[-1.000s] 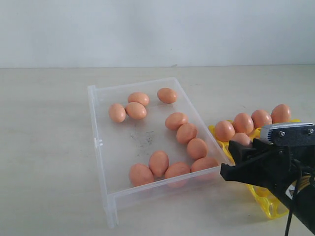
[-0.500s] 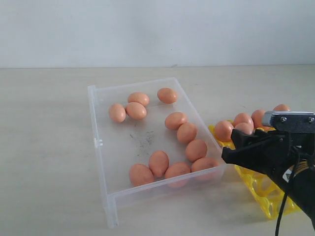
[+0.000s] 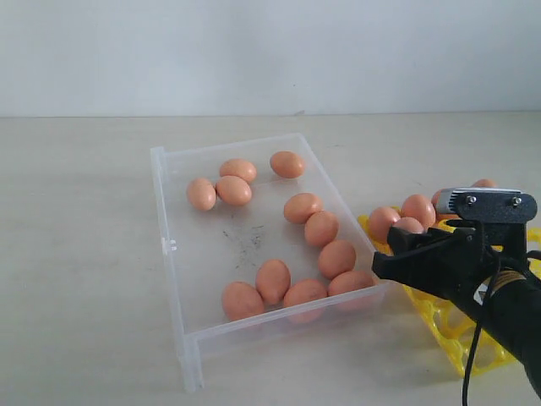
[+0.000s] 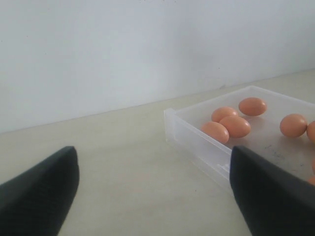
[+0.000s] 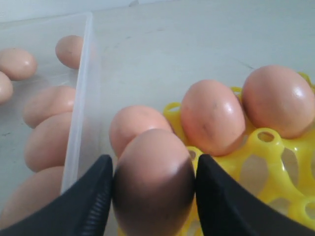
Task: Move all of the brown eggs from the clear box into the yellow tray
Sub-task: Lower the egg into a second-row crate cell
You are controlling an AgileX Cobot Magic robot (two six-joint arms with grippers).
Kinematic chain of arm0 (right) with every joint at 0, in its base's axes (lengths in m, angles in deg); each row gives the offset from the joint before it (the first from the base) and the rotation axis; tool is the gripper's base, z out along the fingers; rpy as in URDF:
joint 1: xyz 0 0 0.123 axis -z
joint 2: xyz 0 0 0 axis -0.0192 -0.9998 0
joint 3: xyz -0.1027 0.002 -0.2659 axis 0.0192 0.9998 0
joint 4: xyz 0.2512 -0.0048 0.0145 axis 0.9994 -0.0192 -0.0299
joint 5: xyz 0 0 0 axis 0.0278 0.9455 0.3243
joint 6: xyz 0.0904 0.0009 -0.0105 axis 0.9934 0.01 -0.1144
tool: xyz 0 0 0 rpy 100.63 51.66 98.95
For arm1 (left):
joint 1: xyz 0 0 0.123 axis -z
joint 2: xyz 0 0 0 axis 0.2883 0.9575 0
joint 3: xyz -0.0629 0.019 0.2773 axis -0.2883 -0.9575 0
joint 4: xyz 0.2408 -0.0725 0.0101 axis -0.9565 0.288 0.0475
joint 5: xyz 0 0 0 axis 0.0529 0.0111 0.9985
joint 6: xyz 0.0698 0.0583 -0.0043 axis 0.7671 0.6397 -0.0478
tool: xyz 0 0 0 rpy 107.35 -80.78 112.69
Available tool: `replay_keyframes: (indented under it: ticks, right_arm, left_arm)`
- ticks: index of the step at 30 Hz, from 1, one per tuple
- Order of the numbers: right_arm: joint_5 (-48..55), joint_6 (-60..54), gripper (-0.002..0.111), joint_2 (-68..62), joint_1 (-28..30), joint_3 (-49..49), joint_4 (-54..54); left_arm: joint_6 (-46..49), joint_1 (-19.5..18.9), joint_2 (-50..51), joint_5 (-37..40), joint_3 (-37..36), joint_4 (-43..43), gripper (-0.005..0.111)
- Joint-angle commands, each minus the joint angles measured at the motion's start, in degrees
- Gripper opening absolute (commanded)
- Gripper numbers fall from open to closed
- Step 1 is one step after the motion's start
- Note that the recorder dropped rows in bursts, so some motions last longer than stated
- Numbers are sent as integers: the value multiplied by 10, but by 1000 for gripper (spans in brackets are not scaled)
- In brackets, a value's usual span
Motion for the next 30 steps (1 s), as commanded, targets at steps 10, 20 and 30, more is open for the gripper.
replay_keyframes:
  ticks: [10, 20, 30]
  right_arm:
    - [27, 7, 1, 1, 2, 1, 12]
    - [27, 7, 47, 1, 2, 1, 13]
    - [24, -13, 47, 1, 2, 1, 62]
  left_arm:
    - [-5, 4, -2, -4, -2, 4, 78]
    - [-5, 4, -2, -4, -2, 4, 78]
    - [-5, 4, -2, -4, -2, 4, 78]
